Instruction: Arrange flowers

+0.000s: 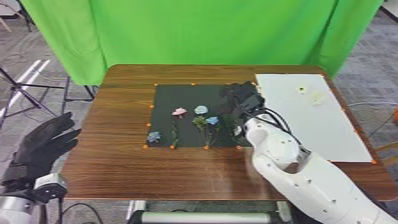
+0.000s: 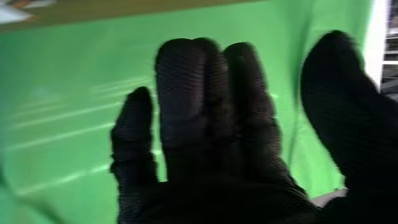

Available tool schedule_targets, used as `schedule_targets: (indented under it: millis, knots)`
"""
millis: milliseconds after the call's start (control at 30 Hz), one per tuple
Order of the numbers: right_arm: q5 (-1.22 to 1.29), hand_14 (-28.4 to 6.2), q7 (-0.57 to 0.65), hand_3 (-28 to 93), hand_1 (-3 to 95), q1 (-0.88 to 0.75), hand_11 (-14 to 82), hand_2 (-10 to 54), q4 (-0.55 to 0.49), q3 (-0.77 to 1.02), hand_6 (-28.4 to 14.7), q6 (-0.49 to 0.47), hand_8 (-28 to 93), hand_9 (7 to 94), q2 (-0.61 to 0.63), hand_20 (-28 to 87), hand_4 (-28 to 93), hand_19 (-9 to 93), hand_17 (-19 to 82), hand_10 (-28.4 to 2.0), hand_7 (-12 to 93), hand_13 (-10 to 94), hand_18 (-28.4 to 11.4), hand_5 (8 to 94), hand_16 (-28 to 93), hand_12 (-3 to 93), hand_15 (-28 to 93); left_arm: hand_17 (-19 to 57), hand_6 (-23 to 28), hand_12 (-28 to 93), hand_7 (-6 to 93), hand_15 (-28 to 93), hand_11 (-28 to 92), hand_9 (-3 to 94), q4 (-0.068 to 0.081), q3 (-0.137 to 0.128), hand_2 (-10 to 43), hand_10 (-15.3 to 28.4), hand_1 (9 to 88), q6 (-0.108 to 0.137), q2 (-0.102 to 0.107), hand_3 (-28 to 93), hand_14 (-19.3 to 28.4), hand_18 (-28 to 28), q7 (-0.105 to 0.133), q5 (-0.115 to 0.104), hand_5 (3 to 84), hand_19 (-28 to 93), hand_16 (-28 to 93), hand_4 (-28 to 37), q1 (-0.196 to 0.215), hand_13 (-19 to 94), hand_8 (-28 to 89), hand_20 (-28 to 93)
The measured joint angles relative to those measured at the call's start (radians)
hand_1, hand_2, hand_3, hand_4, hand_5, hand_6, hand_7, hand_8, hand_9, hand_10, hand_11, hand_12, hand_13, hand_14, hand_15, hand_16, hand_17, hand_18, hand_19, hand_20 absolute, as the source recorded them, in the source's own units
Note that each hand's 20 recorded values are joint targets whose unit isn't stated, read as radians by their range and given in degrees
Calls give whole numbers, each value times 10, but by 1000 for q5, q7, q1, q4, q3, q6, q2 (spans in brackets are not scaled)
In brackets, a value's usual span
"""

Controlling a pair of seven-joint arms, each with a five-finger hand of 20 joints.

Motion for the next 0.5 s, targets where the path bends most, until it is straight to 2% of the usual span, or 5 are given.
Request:
schedule_targets:
  millis: [67,233,333,433,500]
  knots:
    - [3,-129,63,907,280,14,224,-90,21,14,-65,-10,-122,251,21,449,-255,645,78,-171,295,250,-197,270,158,265,460,-84,22,160,248,317,239,245,0,0,4,110,273,1,-2,720,140,195,2,0,294,432,11,-265,2,215,-129,89]
    - [57,-167,204,903,275,81,96,-80,142,49,-89,-131,-74,162,78,296,-243,549,17,-184,194,150,-211,191,246,297,209,-84,22,160,248,319,238,245,-1,0,4,110,274,2,-8,719,140,195,8,0,294,432,11,-266,7,214,-129,89]
    - [86,-184,242,890,268,118,42,-74,233,57,-100,-143,-45,136,115,232,-238,518,-8,-184,146,135,-226,164,296,314,69,-84,22,160,248,318,238,245,-1,0,4,110,273,3,-10,720,140,195,12,0,294,432,11,-266,9,214,-129,89]
    - [89,-186,255,885,269,131,33,-89,304,68,-98,-109,-45,139,146,203,-249,514,0,-181,143,170,-229,164,303,312,28,-84,22,160,249,319,239,245,-2,0,5,110,273,5,-11,720,141,195,15,0,294,432,11,-266,12,214,-129,89]
    - [91,-172,262,886,271,131,49,-94,334,79,-97,-89,-52,166,160,192,-257,512,19,-175,157,226,-227,174,295,296,36,-84,22,160,249,319,239,245,-3,0,5,110,274,5,-12,719,141,195,16,0,294,432,10,-266,13,215,-129,89]
